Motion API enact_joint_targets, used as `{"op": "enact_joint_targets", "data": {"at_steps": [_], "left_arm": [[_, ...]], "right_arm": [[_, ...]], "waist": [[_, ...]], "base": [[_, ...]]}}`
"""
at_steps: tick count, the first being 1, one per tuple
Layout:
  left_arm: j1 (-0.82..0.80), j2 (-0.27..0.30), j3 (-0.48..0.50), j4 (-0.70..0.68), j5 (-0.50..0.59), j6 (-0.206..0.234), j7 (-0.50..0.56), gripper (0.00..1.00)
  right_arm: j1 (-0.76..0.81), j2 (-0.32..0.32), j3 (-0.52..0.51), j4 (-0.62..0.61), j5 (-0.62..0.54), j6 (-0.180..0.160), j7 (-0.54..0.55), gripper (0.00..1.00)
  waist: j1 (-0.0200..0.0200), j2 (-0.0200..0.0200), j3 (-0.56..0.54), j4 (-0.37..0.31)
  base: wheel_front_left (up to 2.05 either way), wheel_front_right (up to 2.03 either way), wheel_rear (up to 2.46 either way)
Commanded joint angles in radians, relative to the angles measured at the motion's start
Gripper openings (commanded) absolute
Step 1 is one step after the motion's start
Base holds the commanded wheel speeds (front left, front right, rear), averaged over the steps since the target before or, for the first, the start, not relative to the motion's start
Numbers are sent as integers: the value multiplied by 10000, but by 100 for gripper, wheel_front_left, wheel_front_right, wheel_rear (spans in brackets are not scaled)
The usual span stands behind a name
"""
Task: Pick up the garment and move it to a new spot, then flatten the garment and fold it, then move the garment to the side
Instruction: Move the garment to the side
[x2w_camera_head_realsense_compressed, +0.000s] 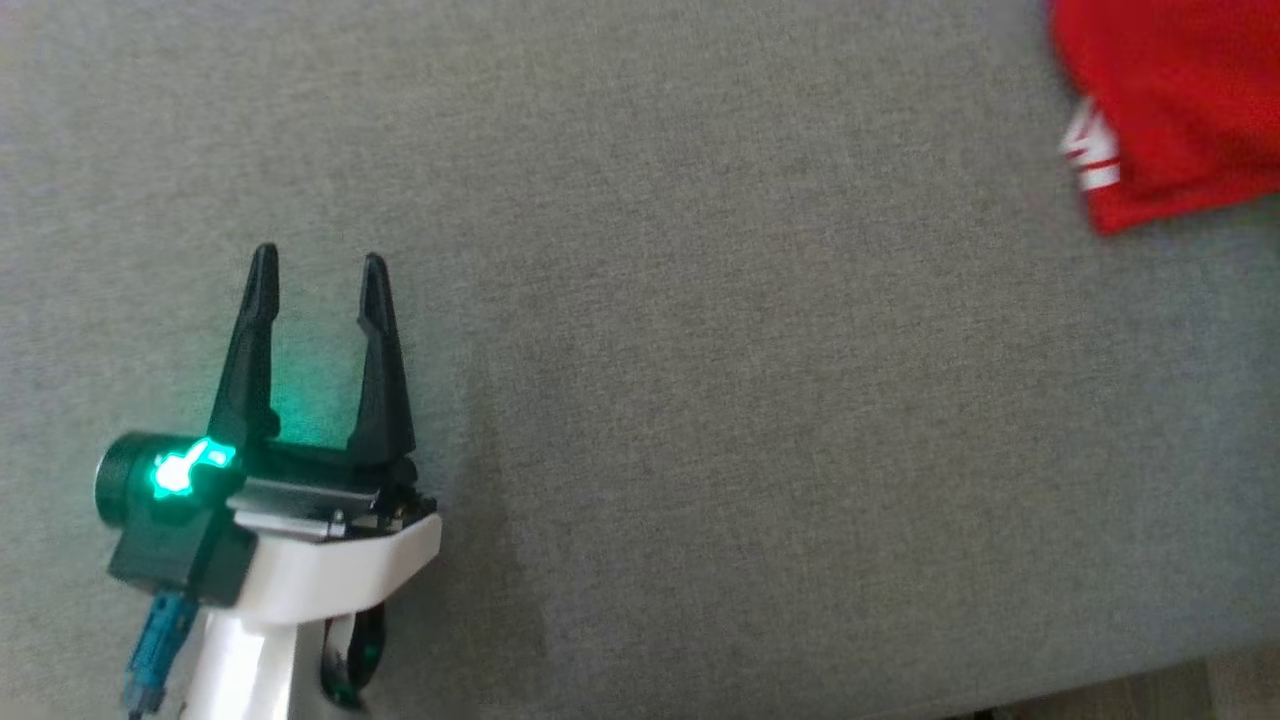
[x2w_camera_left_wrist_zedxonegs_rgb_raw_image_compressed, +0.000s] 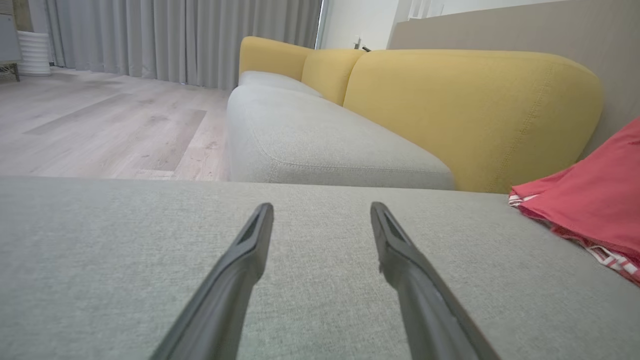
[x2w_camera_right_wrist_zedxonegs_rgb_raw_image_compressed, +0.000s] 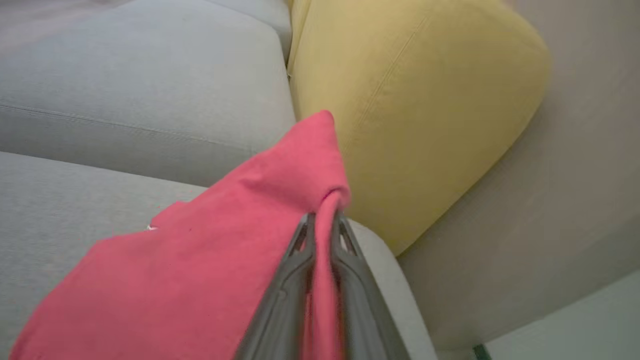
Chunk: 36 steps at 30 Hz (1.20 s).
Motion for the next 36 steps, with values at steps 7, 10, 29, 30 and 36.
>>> {"op": "enact_joint_targets", "data": {"at_steps": [7,10,29,30,36], "left_arm": [[-339,3,300,9,65,-147,-49,100],[-355,3,345,252,99,-112,-49,100],[1364,3,464,1119,-414,971,-49,100],[1540,3,507,1130,-381,1048,-49,100],[2672,3,727,1147,-442,1275,-49,100]], "right_arm": [[1261,648,-959,-1928,-1267,-7,378,100],[1707,1459,-417,-2150,-1439,-7,-91,100],[4335,5269,2685,-352,-721,-7,-3930,100],[4636,5378,2680,-507,-763,-7,-3930,100],[6018,5677,2987,-713,-868,-7,-3932,100]], "waist": [[-2,0,-43,8],[-2,0,-408,182],[-2,0,-4375,1433],[-2,0,-4566,1425],[-2,0,-5614,1272]], "base": [[0,0,0],[0,0,0],[0,0,0],[0,0,0],[0,0,0]]}}
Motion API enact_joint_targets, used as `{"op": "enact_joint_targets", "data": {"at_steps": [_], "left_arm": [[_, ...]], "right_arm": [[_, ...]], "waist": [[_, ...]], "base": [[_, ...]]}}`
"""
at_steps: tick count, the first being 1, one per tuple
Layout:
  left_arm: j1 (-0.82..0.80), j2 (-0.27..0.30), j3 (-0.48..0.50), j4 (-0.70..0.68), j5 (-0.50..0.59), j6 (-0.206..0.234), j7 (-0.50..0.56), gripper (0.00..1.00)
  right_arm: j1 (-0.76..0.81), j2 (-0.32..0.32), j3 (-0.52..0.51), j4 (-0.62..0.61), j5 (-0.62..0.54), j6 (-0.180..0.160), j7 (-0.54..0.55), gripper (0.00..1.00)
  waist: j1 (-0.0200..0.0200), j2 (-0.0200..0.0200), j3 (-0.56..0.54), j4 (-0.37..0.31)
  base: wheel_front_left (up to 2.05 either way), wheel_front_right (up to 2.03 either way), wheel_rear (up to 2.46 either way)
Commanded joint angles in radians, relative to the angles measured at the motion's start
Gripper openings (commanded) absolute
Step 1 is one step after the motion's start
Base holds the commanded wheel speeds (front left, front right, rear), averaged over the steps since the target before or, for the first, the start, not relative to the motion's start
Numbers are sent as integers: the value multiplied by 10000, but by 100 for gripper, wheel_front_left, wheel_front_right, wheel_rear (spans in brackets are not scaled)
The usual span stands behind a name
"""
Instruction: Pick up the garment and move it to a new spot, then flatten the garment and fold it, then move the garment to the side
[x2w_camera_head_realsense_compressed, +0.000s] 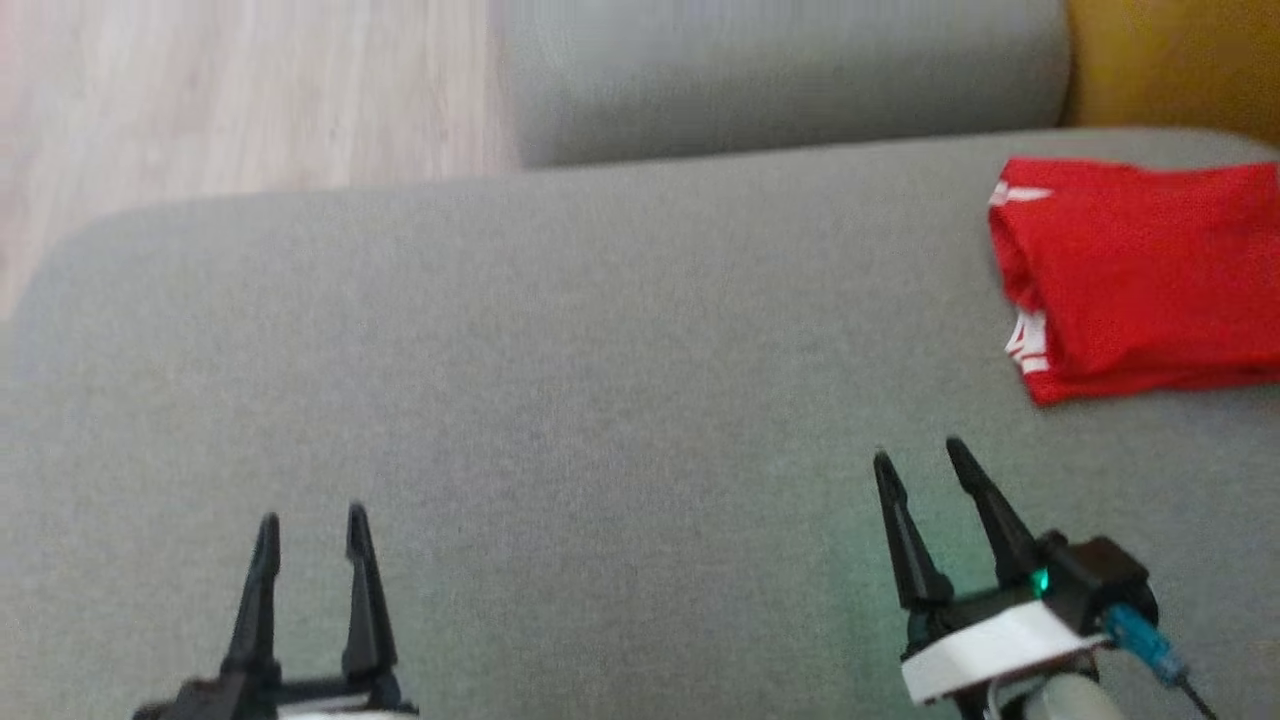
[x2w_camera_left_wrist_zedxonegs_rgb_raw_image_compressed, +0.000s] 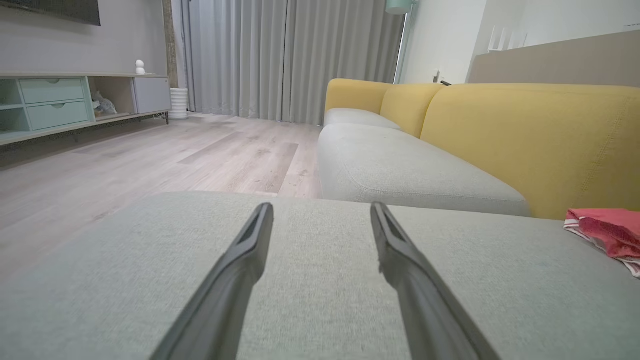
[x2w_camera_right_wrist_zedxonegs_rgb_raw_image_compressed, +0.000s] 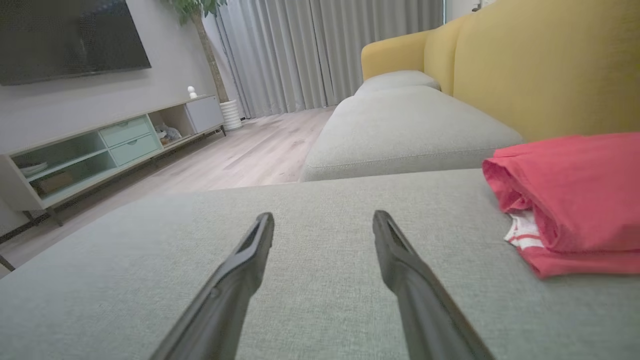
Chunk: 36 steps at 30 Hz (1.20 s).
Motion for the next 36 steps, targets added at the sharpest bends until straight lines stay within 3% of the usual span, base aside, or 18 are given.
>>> {"op": "enact_joint_targets", "data": {"at_steps": [1,18,19,23,36], "left_arm": [[-148,-18,395,-291,11,29,-51,100],[217,-18,309,66,292,-18,-51,100],[533,4,6,366,272,4,0,0],[591,-4,-28,945,224,-6,6,0],[293,68,76,1058,-1238,-162,283,0]], "right_arm": [[-277,77,136,-412,-49,-7,-105,100],[327,175,-106,-499,340,-7,-106,100],[627,173,-334,-192,292,0,0,0],[766,173,-305,326,315,0,21,0],[590,83,-469,301,1743,-1,274,0]], "waist": [[4,-1,-574,-42],[4,-1,-868,-260],[4,-1,-869,-263],[4,-1,-868,-268],[4,-1,-827,-245]], "base": [[0,0,0],[0,0,0],[0,0,0],[0,0,0],[0,0,0]]}}
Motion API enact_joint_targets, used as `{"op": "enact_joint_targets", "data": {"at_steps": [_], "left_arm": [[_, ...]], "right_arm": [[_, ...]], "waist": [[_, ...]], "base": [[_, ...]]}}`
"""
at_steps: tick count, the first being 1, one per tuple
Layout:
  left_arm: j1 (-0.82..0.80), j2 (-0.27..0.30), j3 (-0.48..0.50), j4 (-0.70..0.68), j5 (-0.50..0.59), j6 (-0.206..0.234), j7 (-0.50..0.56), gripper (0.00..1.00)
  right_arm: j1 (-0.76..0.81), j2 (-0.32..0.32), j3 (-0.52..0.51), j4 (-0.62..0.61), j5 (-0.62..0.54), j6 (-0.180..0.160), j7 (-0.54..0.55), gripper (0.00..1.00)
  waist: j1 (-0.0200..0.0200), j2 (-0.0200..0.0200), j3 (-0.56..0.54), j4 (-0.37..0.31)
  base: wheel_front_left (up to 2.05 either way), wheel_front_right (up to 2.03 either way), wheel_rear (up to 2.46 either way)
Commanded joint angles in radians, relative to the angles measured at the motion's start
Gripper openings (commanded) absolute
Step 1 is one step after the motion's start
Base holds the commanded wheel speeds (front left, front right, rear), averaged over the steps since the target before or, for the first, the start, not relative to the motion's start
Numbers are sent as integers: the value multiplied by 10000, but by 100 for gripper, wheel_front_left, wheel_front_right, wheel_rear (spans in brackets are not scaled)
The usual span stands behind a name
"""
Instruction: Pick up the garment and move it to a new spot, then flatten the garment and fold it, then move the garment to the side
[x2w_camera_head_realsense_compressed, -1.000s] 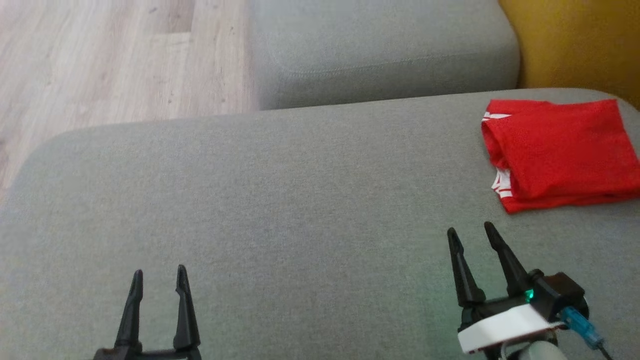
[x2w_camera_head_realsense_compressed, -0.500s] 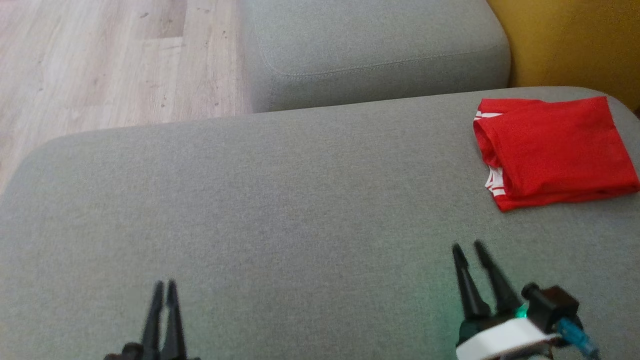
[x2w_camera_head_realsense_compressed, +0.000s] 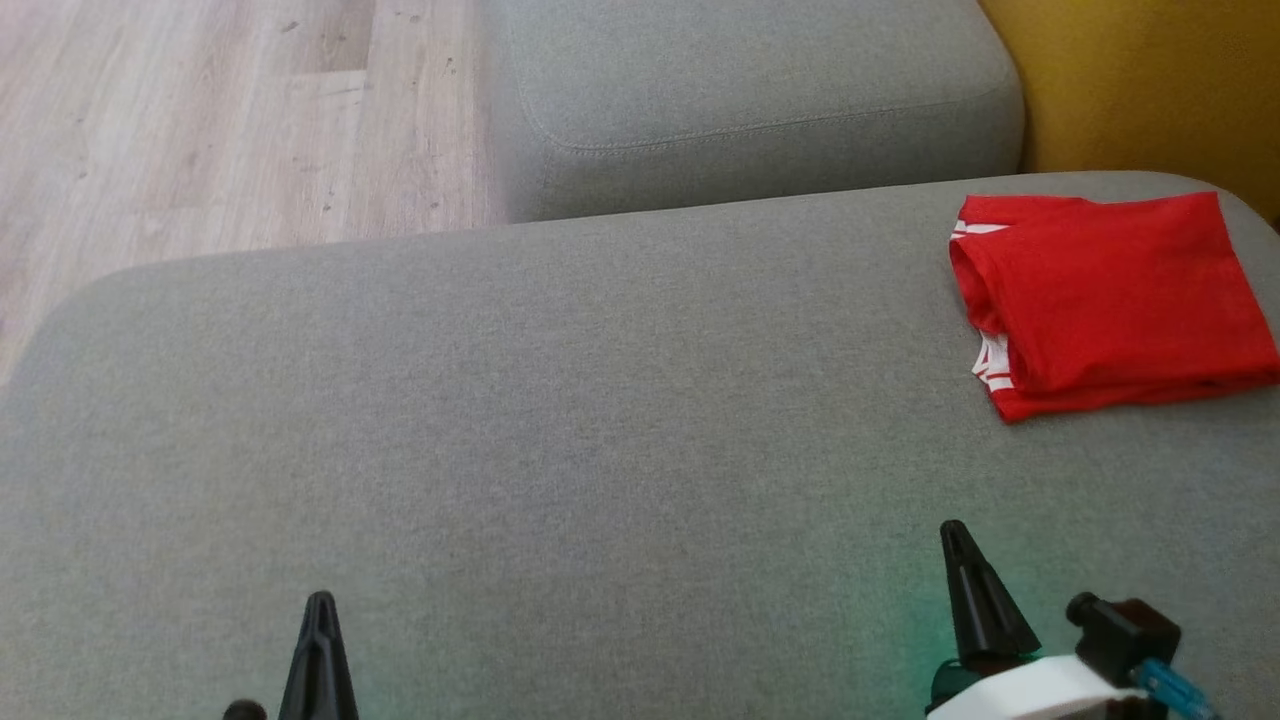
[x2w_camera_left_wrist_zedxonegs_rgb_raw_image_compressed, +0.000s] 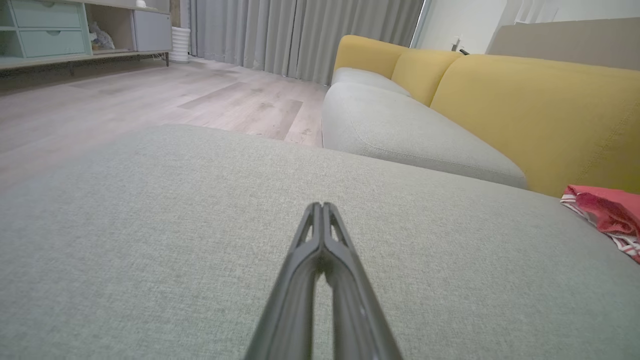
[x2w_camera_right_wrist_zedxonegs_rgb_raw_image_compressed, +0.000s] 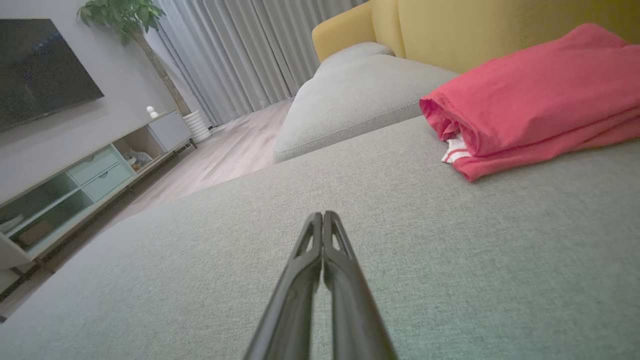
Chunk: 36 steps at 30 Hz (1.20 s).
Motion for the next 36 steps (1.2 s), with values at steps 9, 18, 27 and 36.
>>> {"op": "enact_joint_targets", "data": {"at_steps": [9,18,27,36], "left_arm": [[-670,116,191,-141,-1277,-204,245,0],[-909,152,290,-34,-2352,-332,470,0],[-1136,180,403,47,-3417,-458,704,0],[-1338,198,509,126,-4352,-570,917,0]], "right_arm": [[-611,-131,-205,-348,1264,-1,261,0],[-747,-171,-361,-359,2305,-2,477,0],[-883,-202,-529,-370,3335,-2,702,0],[-1004,-224,-686,-379,4239,-3,909,0]], "waist": [[0,-1,33,19],[0,-1,64,36],[0,-1,95,53],[0,-1,123,68]], "base": [[0,0,0],[0,0,0],[0,0,0],[0,0,0]]}}
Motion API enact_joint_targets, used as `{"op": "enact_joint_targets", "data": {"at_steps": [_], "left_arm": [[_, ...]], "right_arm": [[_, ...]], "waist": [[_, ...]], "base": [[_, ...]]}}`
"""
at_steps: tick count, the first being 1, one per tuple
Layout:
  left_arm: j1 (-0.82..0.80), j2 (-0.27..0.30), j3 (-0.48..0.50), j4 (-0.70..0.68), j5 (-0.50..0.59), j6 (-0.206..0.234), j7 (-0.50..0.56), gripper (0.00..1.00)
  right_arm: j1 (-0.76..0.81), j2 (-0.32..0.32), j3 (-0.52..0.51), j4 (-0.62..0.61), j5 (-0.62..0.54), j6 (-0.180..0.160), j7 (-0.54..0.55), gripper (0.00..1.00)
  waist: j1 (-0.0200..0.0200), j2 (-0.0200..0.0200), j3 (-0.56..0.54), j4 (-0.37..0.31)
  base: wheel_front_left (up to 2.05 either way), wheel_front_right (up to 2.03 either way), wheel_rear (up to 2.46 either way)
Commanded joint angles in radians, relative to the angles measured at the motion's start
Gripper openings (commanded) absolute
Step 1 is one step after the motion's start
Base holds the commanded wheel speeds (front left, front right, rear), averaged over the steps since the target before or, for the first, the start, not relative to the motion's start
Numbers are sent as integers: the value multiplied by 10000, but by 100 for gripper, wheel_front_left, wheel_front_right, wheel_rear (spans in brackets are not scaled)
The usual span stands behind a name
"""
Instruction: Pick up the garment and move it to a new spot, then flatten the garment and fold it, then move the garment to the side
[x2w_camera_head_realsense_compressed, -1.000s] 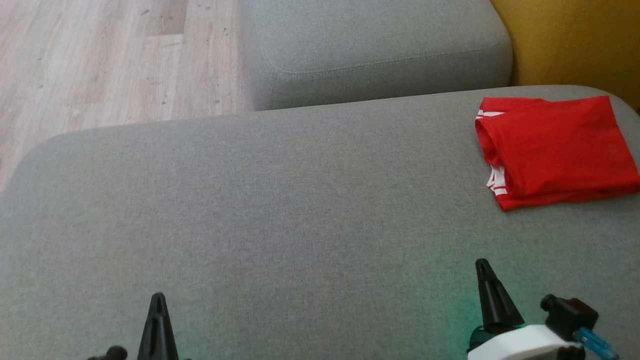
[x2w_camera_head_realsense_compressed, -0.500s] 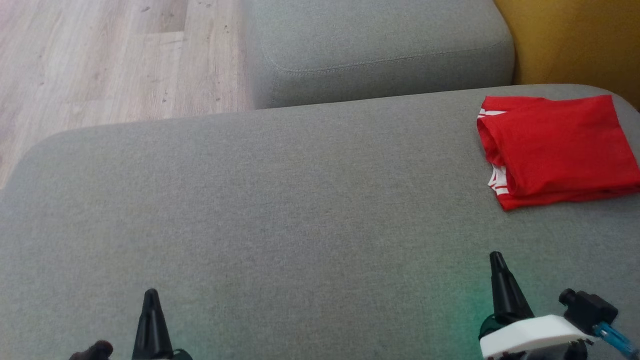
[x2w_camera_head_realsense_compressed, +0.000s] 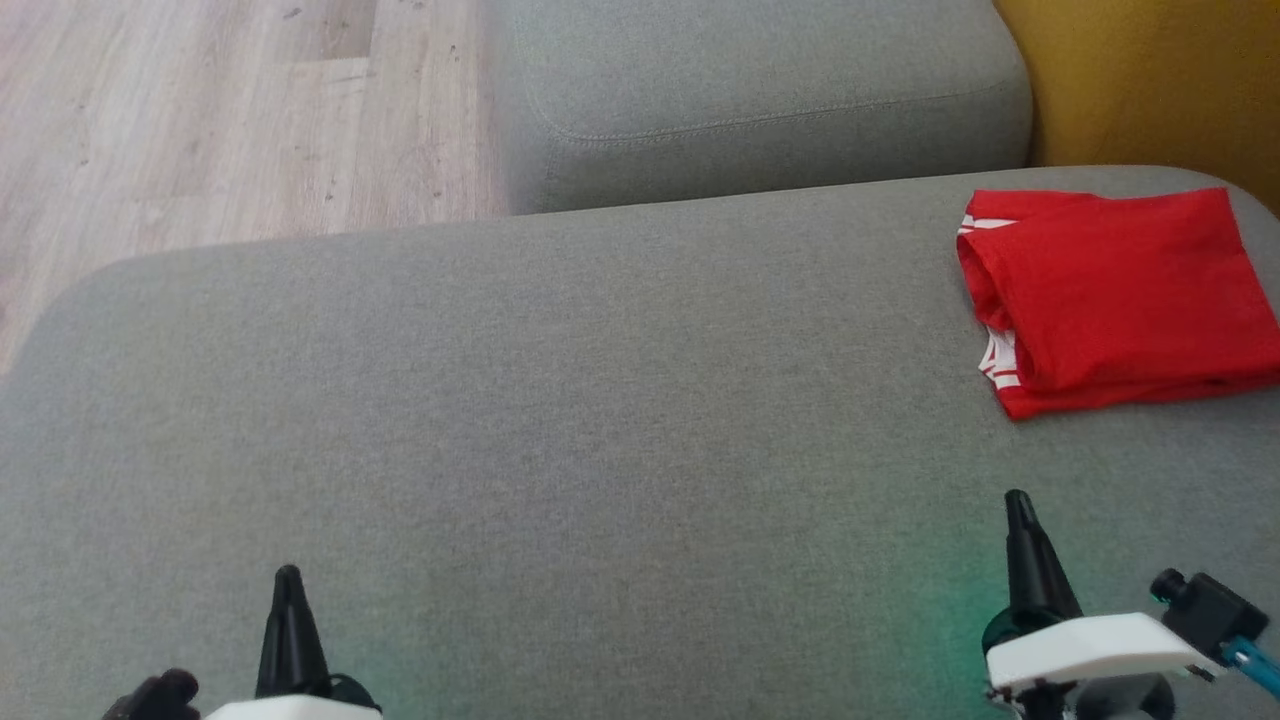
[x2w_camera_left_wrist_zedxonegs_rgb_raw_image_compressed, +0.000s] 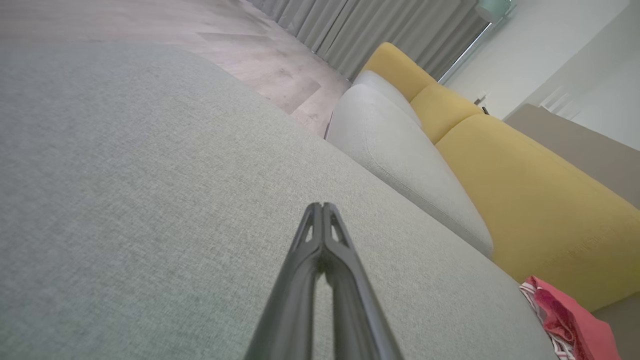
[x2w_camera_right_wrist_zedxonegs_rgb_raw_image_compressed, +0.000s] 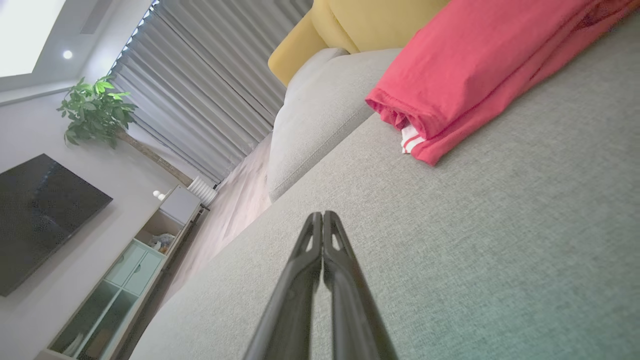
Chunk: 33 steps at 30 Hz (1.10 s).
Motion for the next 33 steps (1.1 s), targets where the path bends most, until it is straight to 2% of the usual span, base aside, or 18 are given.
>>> {"op": "enact_joint_targets", "data": {"at_steps": [1,33], "left_arm": [[-494,150,220,-260,-215,-56,60,0],[-1319,182,708,81,-3923,-503,967,0]], "right_arm": [[-562,-178,9,-346,232,-3,65,0],[-1053,-216,-688,-376,3809,-5,949,0]], "waist": [[-1,0,2,1],[-1,0,112,62]], "base": [[0,0,0],[0,0,0]]}}
